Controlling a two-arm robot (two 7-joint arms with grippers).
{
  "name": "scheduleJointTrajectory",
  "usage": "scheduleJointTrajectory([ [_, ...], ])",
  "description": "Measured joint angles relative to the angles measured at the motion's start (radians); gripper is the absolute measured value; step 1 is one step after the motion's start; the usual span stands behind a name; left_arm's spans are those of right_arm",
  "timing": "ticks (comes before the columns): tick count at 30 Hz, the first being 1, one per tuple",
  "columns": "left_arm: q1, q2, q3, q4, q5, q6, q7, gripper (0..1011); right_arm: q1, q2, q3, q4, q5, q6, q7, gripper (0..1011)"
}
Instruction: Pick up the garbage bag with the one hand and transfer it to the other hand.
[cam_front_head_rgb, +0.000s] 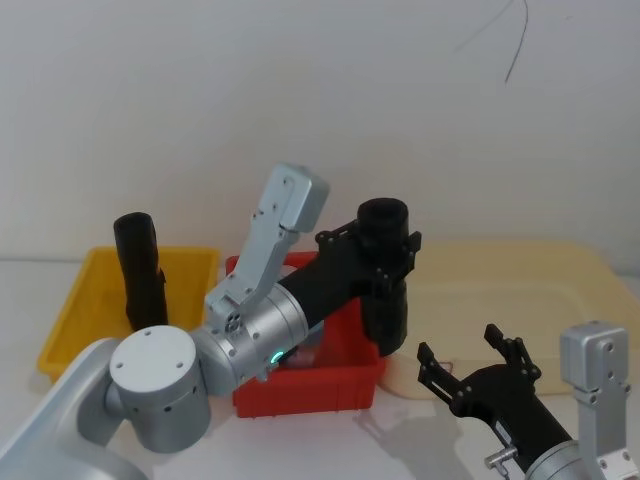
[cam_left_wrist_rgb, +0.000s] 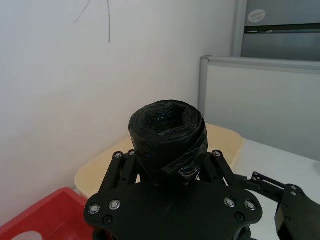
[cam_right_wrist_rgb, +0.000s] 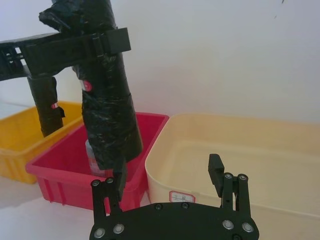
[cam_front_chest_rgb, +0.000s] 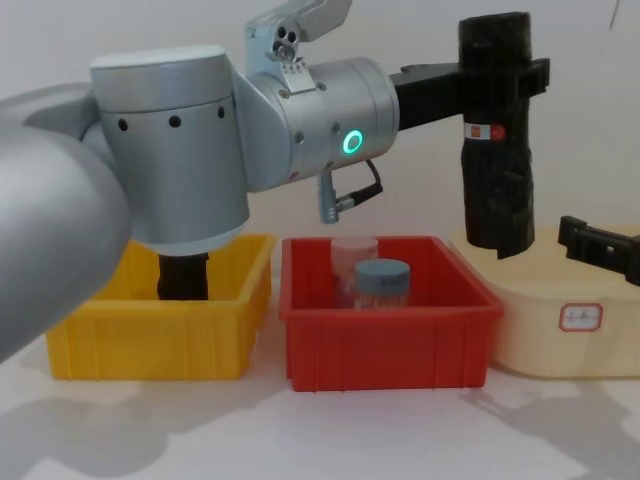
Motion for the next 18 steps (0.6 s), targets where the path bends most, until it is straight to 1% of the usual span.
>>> scheduleJointTrajectory([
  [4,-0.015,-0.002,0.001,0.019,-0.009,0.000,-0.013,456,0.000,0.000,0.000,0.000,0.000,0.000,0.000,1000],
  [14,-0.054,-0.002,0.000,0.082,-0.020,-0.003,-0.021,456,0.000,0.000,0.000,0.000,0.000,0.000,0.000,1000],
  [18,-0.062,-0.001,0.000,0.095,-0.022,-0.004,-0.023,456,0.000,0.000,0.000,0.000,0.000,0.000,0.000,1000],
])
